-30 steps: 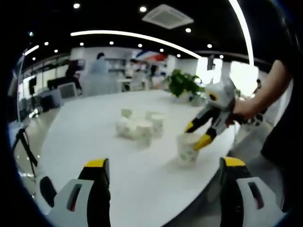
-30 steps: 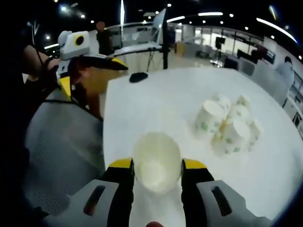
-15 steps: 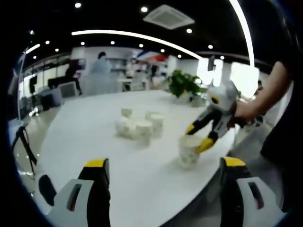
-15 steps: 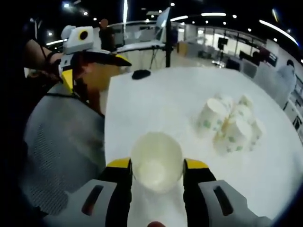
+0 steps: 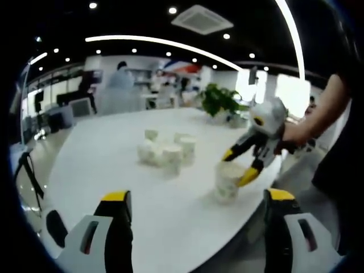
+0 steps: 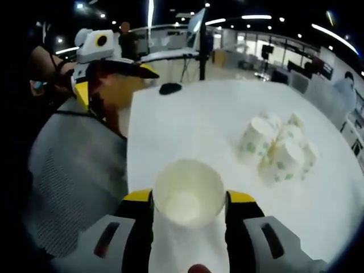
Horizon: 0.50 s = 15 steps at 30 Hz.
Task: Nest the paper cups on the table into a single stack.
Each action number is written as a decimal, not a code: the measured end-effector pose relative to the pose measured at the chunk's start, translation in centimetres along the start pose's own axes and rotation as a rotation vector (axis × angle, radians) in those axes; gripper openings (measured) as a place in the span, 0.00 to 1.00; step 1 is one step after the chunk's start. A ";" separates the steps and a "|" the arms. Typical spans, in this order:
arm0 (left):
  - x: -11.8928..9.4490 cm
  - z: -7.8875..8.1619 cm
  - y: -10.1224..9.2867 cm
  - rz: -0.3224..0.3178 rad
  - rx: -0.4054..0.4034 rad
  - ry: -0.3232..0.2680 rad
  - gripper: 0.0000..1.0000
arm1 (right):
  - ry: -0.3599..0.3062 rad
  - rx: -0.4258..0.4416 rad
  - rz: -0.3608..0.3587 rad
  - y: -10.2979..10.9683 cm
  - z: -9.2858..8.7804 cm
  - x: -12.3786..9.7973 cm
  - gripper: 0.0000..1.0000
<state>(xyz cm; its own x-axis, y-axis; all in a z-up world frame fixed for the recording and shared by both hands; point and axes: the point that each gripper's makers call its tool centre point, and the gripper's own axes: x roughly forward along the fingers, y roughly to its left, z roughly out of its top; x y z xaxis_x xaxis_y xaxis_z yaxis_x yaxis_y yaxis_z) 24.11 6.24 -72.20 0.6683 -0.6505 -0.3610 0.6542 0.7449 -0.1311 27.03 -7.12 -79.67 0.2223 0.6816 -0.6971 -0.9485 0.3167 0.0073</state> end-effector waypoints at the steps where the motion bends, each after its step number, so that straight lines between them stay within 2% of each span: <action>1: 0.0 0.0 0.0 -0.001 0.000 0.000 0.97 | 0.000 -0.004 0.002 0.1 0.0 0.0 0.47; 8: 0.2 0.0 -0.1 -0.003 0.000 0.002 0.97 | 0.010 -0.024 -0.029 -0.3 -0.1 0.0 0.59; 15: 0.2 0.1 -0.1 0.000 -0.002 0.000 0.97 | 0.008 -0.013 -0.023 -0.1 -0.1 -0.1 0.60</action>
<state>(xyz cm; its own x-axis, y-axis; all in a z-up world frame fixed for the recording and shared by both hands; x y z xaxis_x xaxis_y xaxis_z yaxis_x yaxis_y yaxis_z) 24.20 6.07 -72.20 0.6679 -0.6506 -0.3613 0.6538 0.7449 -0.1329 27.07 -7.30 -79.67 0.2425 0.6690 -0.7026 -0.9461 0.3235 -0.0185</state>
